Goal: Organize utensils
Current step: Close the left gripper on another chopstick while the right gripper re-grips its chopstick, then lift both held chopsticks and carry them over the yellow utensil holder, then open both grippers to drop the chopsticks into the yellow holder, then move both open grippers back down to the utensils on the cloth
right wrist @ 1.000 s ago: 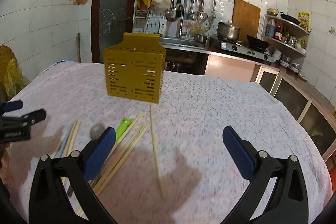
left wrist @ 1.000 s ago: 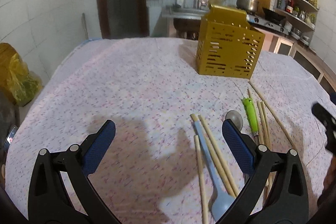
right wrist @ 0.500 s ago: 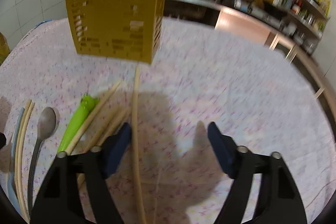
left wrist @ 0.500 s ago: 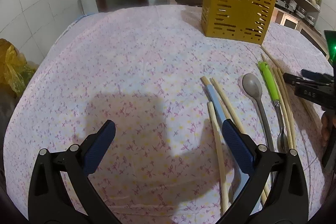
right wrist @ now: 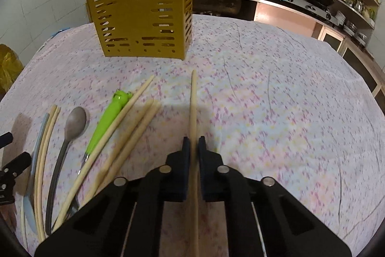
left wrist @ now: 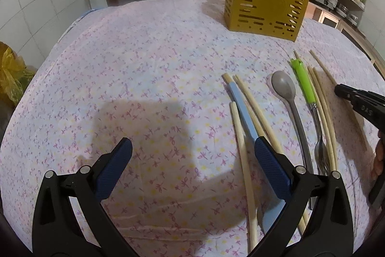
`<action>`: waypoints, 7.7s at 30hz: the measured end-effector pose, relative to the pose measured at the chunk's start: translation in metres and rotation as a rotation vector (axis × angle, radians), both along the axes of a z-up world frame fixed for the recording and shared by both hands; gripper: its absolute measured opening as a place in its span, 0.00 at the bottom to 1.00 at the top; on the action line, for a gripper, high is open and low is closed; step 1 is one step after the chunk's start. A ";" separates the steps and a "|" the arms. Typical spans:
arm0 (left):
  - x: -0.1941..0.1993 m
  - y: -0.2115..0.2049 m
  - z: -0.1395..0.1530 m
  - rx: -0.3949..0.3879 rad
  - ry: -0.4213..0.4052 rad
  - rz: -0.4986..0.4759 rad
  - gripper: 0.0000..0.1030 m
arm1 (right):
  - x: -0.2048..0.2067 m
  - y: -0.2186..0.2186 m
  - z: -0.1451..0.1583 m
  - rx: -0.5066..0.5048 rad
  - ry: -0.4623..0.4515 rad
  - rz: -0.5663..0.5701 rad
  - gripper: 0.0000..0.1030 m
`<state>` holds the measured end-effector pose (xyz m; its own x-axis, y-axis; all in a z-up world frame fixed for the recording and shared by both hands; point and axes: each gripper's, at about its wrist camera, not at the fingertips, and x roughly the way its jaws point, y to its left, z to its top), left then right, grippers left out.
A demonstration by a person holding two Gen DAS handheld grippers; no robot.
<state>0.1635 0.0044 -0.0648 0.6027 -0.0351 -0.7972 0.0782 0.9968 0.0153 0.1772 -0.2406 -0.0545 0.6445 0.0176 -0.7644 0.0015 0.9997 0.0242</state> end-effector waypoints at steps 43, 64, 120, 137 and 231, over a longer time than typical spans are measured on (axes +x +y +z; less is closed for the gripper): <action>0.033 -0.018 0.001 -0.042 0.061 0.023 0.04 | 0.046 -0.007 0.004 0.011 -0.007 -0.028 0.06; -0.004 0.010 0.077 -0.140 -0.196 0.045 0.04 | -0.048 -0.009 0.093 0.113 -0.354 -0.036 0.06; -0.061 0.030 0.127 -0.212 -0.477 -0.017 0.04 | -0.119 -0.018 0.112 0.174 -0.603 -0.095 0.06; -0.012 0.005 0.217 -0.184 -0.658 -0.073 0.04 | -0.061 -0.016 0.176 0.156 -0.740 -0.052 0.06; 0.050 0.011 -0.003 -0.077 -0.004 0.064 0.95 | 0.012 0.014 0.014 0.020 -0.098 -0.143 0.86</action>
